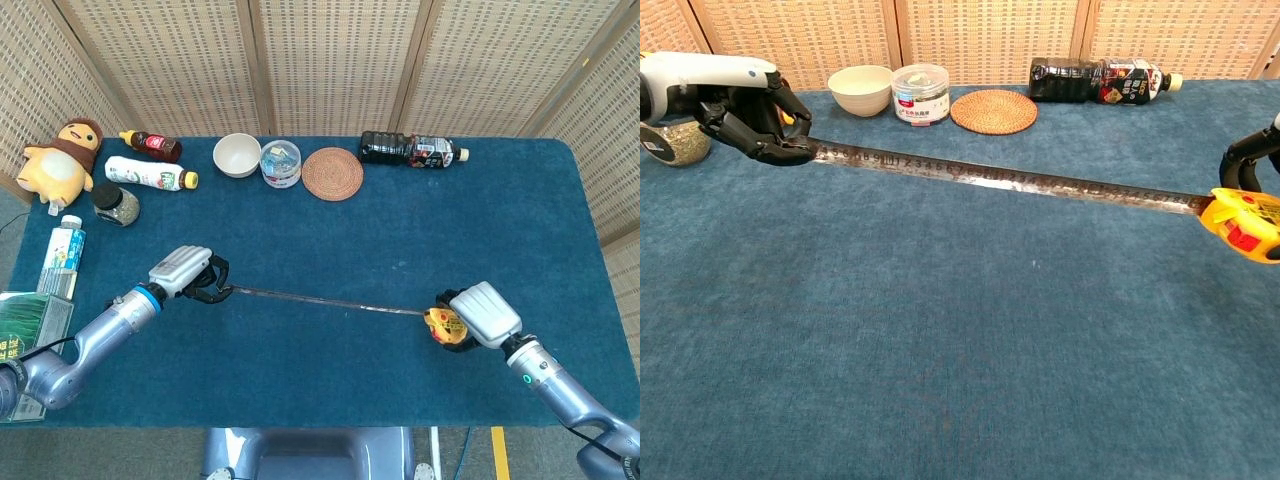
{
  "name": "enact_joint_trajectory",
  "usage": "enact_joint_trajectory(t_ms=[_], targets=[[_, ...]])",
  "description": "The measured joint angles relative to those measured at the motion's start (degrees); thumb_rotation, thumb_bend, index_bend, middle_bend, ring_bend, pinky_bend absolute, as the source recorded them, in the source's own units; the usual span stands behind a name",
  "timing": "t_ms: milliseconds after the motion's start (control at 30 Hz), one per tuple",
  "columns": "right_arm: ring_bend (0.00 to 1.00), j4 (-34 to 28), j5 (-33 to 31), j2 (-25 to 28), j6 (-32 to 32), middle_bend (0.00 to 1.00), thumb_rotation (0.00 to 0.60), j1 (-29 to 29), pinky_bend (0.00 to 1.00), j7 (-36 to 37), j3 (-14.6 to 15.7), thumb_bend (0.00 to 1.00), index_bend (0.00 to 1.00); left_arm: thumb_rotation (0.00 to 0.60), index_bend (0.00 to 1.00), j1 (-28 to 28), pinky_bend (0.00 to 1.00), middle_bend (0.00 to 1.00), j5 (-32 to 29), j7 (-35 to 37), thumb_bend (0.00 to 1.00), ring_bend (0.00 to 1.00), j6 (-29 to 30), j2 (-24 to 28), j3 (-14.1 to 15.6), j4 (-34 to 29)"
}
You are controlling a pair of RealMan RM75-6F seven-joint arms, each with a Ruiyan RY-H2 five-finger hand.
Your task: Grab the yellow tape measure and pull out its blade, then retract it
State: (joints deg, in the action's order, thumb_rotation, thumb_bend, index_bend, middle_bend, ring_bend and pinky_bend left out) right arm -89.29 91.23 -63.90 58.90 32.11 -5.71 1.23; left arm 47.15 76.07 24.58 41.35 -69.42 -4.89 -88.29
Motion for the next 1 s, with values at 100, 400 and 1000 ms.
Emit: enact_joint_trajectory(t_ms=[100, 400, 1000], targets=[[0.63, 0.2, 0.2, -0.1, 0.2, 0.62, 0.466, -0.1, 0.66, 0.3, 0.0, 0.2, 0.58, 0.536, 0.71, -0.4, 1.0, 1.0, 0.1, 0.3, 0.35, 0.97, 0.1, 0.1, -0.1, -0.2], [0.63, 0.4, 0.6, -0.1, 0.7, 0.62, 0.466, -0.4, 0.66, 1.2, 0.0, 0.2, 0.58, 0.536, 0.71, -0.2, 1.0, 1.0, 0.0, -0.1, 0.35, 0.97, -0.2, 0.2, -1.1, -1.3], [0.63, -1.9, -0.7, -0.9, -0.4, 0.62, 0.469, 0.5, 0.66, -0.7, -1.5, 0.2, 0.59, 0.536, 0.71, 4.7, 1.0, 1.0, -2.2, -3.6, 0.35, 0.97, -3.3, -7.0, -4.7, -1.8]])
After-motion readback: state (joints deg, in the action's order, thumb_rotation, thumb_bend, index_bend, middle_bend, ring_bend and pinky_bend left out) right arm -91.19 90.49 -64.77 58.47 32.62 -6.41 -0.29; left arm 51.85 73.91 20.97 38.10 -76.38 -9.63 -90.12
